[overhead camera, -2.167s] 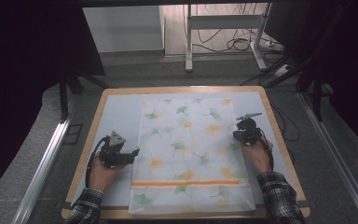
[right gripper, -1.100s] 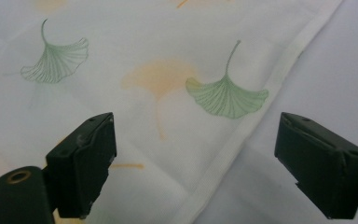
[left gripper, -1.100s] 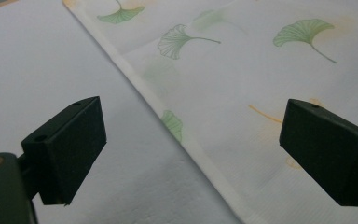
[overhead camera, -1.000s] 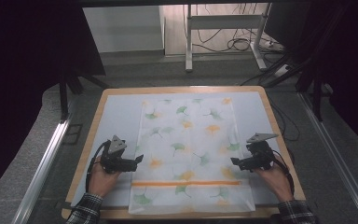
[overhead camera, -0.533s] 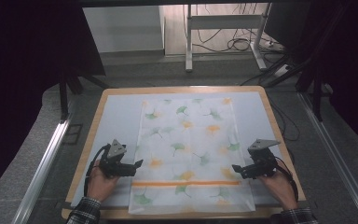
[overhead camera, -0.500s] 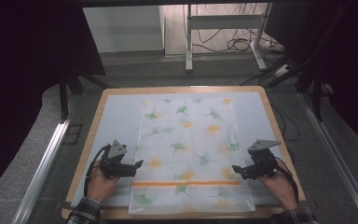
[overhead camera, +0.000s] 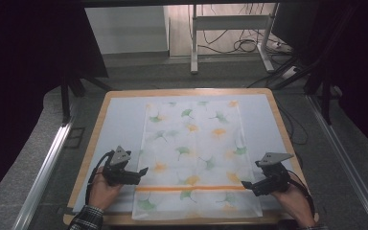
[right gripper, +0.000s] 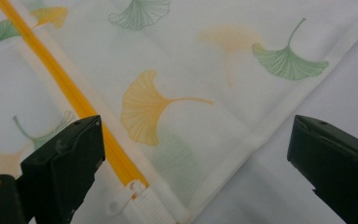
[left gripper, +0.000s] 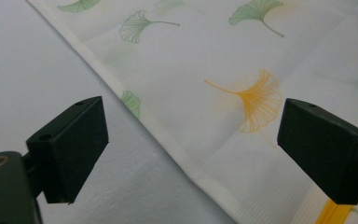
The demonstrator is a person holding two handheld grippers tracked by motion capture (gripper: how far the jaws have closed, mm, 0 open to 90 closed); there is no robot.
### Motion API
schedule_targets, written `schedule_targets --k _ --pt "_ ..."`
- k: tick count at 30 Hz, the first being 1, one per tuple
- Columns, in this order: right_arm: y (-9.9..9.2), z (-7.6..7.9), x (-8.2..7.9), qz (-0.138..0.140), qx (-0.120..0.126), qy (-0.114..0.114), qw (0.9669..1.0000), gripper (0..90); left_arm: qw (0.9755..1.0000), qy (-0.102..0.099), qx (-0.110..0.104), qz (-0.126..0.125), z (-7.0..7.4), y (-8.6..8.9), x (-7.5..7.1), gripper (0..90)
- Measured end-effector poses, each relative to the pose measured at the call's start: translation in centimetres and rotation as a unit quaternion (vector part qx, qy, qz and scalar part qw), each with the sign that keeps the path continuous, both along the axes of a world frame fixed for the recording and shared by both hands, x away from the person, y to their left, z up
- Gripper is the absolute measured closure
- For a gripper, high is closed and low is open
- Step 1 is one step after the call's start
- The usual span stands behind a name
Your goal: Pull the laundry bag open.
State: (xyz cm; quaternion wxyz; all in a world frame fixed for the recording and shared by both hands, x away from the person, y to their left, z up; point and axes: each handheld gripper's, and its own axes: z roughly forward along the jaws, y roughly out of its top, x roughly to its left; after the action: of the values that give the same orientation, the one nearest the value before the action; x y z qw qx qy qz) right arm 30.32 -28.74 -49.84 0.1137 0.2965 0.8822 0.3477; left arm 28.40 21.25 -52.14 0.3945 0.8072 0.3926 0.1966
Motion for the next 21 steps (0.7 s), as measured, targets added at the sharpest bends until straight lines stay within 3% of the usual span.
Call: schedule_targets --k 4,13,21 --pt "-0.4 -0.2 -0.6 0.012 -0.006 -0.002 0.9999 2.6 0.9998 0.002 -0.019 0.002 0.0 0.3 -0.1 7.7" --pt "-1.4 -1.3 -1.8 0.042 -0.033 0.008 0.9986 0.2 0.9998 0.007 -0.016 -0.009 0.3 -0.2 -0.4 6.7" --pt "-1.0 -1.4 -2.2 0.065 -0.033 0.002 0.9974 0.0 0.9997 0.013 0.008 -0.017 0.1 -1.0 -0.5 5.6"
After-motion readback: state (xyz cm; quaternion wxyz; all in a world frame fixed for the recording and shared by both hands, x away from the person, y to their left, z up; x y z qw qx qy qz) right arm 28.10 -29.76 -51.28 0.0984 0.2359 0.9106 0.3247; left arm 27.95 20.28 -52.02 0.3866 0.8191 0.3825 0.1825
